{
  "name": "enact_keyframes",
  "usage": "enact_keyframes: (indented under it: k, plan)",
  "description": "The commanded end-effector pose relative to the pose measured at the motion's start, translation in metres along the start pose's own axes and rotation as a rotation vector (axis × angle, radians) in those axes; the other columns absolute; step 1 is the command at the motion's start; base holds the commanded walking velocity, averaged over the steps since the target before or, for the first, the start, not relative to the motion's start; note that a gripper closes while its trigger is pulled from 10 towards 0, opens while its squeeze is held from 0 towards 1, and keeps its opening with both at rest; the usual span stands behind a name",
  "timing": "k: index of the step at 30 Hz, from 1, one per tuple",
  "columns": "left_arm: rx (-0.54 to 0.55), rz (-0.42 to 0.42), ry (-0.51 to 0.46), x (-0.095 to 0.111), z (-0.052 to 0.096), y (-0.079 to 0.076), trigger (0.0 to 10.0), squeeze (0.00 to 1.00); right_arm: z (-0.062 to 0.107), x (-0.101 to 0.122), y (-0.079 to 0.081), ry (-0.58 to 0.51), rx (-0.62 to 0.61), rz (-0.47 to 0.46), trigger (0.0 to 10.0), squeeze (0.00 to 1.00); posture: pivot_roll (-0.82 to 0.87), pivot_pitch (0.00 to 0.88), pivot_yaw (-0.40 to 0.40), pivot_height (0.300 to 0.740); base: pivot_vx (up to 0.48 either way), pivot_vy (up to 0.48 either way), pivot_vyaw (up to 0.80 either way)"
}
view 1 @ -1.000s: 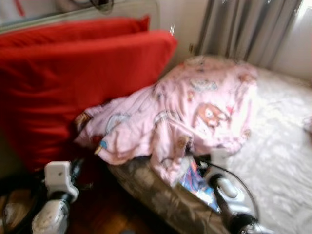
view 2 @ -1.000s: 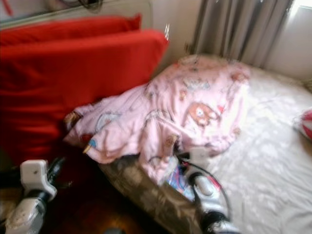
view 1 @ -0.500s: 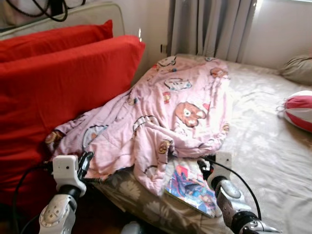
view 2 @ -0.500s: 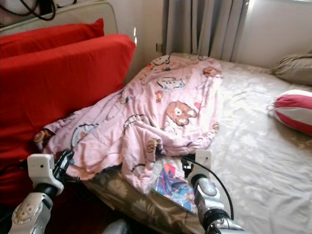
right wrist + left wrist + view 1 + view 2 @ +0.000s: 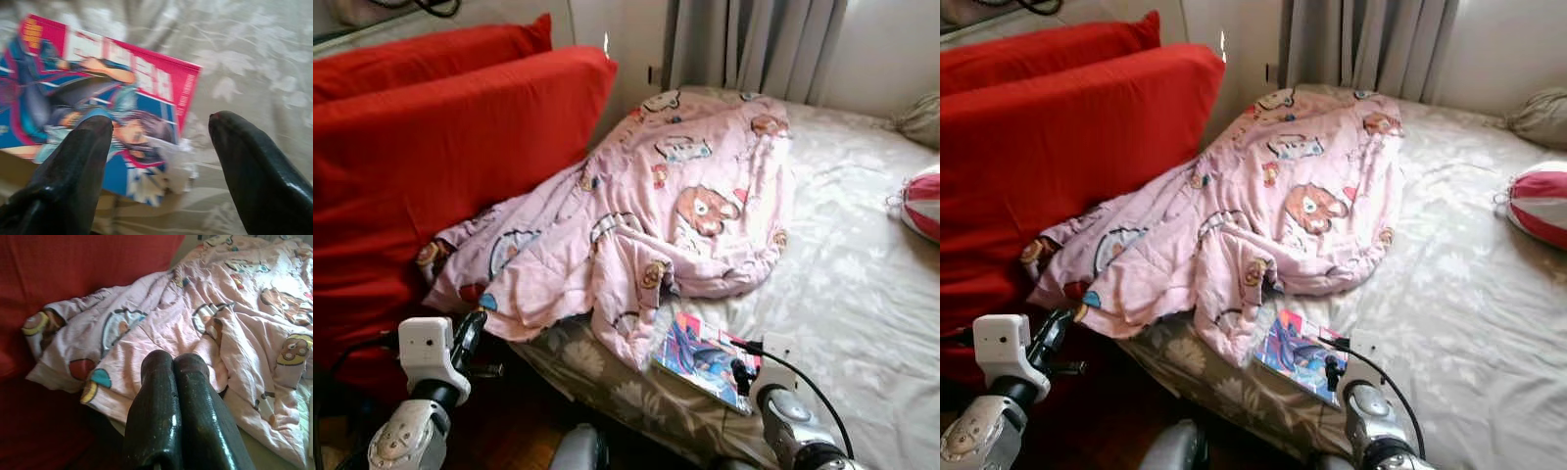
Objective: Clean up the room
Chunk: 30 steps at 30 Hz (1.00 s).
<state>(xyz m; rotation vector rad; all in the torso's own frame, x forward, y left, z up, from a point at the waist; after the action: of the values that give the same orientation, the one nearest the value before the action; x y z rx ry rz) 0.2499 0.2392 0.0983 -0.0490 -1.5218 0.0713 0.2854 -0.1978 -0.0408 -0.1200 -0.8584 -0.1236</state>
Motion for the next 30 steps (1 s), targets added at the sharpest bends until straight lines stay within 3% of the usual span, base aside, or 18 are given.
enact_keyframes:
  k: [1, 2, 3, 4, 5, 16, 24, 30]
  plan:
    - [0.013, 0.010, -0.014, 0.008, -0.001, 0.002, 10.0, 0.00, 0.001, -0.004, -0.005, 0.016, -0.022, -0.012, 10.0, 1.00, 0.27, 0.172, 0.021, 0.647, 0.000, 0.000, 0.00]
    - [0.014, 0.012, -0.015, 0.010, -0.002, 0.002, 10.0, 0.00, 0.001, -0.006, -0.007, 0.025, -0.026, -0.013, 10.0, 1.00, 0.27, 0.183, 0.026, 0.647, 0.000, 0.000, 0.00]
    - [0.014, 0.014, -0.014, 0.010, -0.003, 0.002, 10.0, 0.00, 0.001, -0.007, -0.007, 0.027, -0.020, -0.017, 10.0, 0.63, 0.27, 0.191, 0.029, 0.647, 0.000, 0.000, 0.00]
    - [0.014, 0.014, -0.014, 0.010, -0.003, 0.002, 10.0, 0.00, 0.001, -0.008, -0.007, 0.028, -0.016, -0.021, 10.0, 0.63, 0.27, 0.195, 0.031, 0.647, 0.000, 0.000, 0.00]
    - [0.015, 0.015, -0.013, 0.010, -0.003, 0.002, 10.0, 0.00, 0.001, -0.009, -0.007, 0.029, -0.009, -0.020, 10.0, 0.01, 0.27, 0.199, 0.032, 0.647, 0.000, 0.000, 0.00]
    - [0.002, 0.019, -0.002, 0.018, 0.004, -0.003, 10.0, 0.00, 0.002, -0.013, -0.010, 0.022, -0.027, -0.060, 10.0, 0.00, 0.30, 0.291, 0.082, 0.647, 0.000, 0.000, 0.00]
    - [0.000, 0.006, 0.015, 0.022, 0.016, -0.001, 10.0, 0.00, 0.000, 0.015, -0.003, -0.092, -0.017, -0.137, 10.0, 0.00, 0.32, 0.322, 0.100, 0.647, 0.000, 0.000, 0.00]
    - [0.001, 0.004, 0.020, 0.025, 0.019, -0.001, 10.0, 0.00, -0.001, 0.020, -0.002, -0.108, -0.017, -0.140, 10.0, 0.00, 0.33, 0.327, 0.102, 0.647, 0.000, 0.000, 0.00]
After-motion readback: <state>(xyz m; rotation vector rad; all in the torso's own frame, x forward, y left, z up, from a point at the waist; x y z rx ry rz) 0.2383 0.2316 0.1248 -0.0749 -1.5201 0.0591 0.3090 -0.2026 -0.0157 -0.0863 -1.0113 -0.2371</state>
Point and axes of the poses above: a point about 5 cm out from each wrist's last joint towards the gripper, its own z axis pointing back from the gripper into the wrist, its own x axis along the axis of the wrist's last joint, y = z × x, the point moved 2 cm from there along -z, pointing out of the wrist towards the gripper, and after that the axes turned 4 degrees about z, right-handed, at the moved point
